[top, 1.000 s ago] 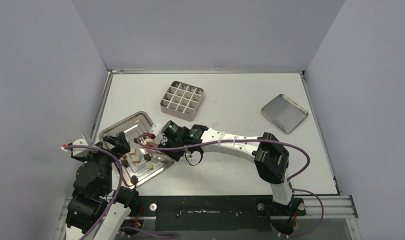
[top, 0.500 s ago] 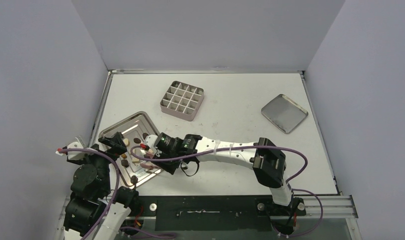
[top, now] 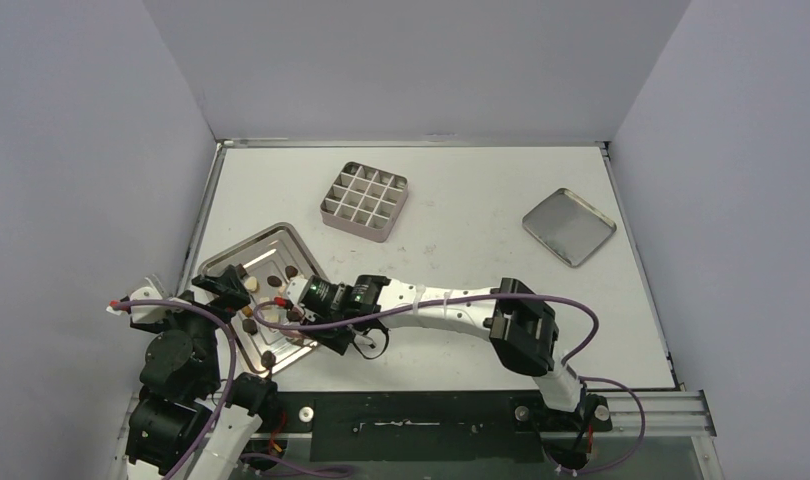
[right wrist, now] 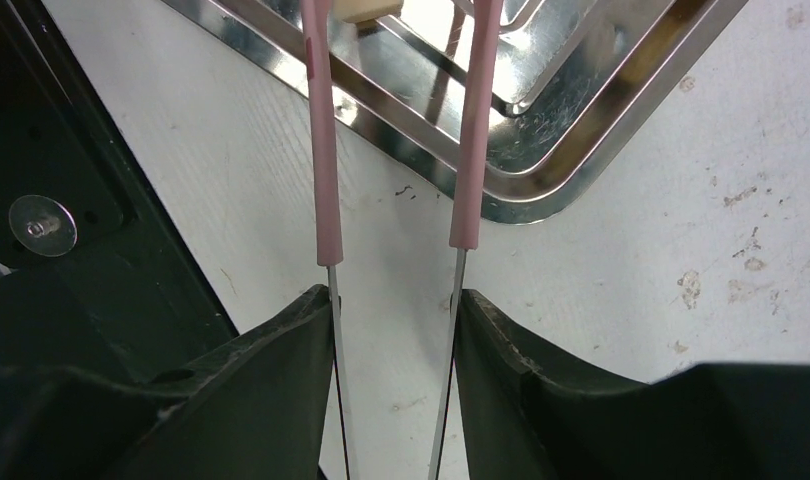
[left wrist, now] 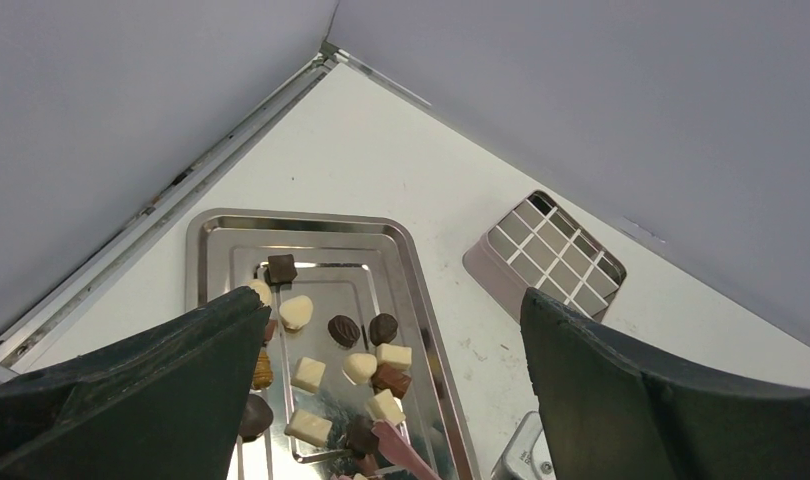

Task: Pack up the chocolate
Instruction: Pick up the fake chocolate from the plate.

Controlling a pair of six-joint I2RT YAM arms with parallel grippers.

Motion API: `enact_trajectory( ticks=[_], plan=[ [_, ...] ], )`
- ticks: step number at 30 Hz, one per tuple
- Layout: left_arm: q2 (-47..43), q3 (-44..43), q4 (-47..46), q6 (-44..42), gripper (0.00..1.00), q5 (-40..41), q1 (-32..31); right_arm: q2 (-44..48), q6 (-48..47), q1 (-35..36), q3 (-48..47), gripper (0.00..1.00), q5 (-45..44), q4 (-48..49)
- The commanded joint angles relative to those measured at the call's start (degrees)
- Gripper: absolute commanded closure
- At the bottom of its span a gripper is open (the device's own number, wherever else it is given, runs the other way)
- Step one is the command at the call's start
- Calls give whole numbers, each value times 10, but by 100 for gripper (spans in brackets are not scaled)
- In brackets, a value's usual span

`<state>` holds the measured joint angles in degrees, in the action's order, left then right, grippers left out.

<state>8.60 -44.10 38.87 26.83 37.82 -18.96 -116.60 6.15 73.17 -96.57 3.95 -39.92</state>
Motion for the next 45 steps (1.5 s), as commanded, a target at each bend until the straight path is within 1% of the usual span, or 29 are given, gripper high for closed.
enact_trajectory(
  ticks=[1, 9, 14, 25, 32, 39, 45],
  plan=[
    [1, -20, -1, 4, 2, 10, 3, -3, 4, 10, -33, 56, -28, -11],
    [2, -19, 0, 4, 3, 10, 3, 13, 6, 17, -29, 56, -33, -19],
    [0, -19, -1, 5, 3, 10, 3, 31, 10, 18, -13, 56, -17, -3],
    [-1, -19, 2, 6, 3, 11, 3, 22, 9, 23, -15, 57, 8, 9],
    [-2, -18, 2, 7, 3, 11, 4, 5, 14, 24, -25, 57, -35, -18],
    [-1, -19, 1, 8, 3, 11, 4, 19, 18, 23, -17, 58, -38, -26],
    [-3, -19, 1, 7, 3, 11, 4, 33, 10, 28, -6, 59, 0, -13]
  ],
)
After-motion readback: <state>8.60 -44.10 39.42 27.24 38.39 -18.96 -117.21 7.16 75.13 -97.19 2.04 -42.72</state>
